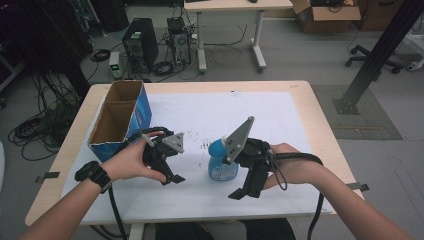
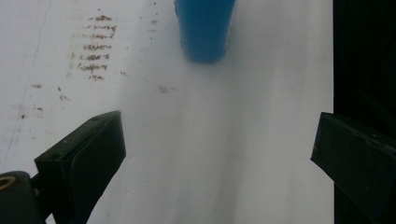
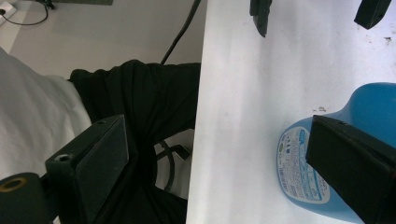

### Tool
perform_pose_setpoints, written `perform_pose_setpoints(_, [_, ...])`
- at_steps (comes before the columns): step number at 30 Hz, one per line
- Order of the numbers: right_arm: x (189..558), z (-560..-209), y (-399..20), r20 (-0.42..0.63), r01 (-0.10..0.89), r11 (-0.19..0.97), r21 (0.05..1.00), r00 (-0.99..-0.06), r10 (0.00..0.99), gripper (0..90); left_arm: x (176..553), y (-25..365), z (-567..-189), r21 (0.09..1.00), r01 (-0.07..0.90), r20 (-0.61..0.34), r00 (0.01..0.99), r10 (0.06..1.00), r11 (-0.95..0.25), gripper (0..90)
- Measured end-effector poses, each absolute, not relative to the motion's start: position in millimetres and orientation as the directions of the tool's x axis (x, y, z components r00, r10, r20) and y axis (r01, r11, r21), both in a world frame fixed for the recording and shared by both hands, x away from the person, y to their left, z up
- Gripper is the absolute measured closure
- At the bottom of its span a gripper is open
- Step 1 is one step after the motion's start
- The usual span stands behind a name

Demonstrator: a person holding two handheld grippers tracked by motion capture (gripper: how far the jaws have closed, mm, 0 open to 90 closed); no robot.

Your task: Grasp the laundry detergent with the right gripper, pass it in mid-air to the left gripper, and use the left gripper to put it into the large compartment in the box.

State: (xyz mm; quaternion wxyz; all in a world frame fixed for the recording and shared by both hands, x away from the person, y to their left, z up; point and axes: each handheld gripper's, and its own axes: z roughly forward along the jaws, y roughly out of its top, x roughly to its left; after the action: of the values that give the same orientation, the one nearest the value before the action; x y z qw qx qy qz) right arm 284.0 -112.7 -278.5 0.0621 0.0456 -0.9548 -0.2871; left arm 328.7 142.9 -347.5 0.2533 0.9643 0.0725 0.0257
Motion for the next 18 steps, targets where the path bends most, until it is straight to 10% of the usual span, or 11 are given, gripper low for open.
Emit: perform_pose_setpoints(18, [293.5,-250.5,-134.6,0.064,-0.065,0.766,0.64,-0.988,-0.138,3.0,328.5,142.2,-346.1,0.488,0.131,0.011,0.988,0.156,-0.863,3.3])
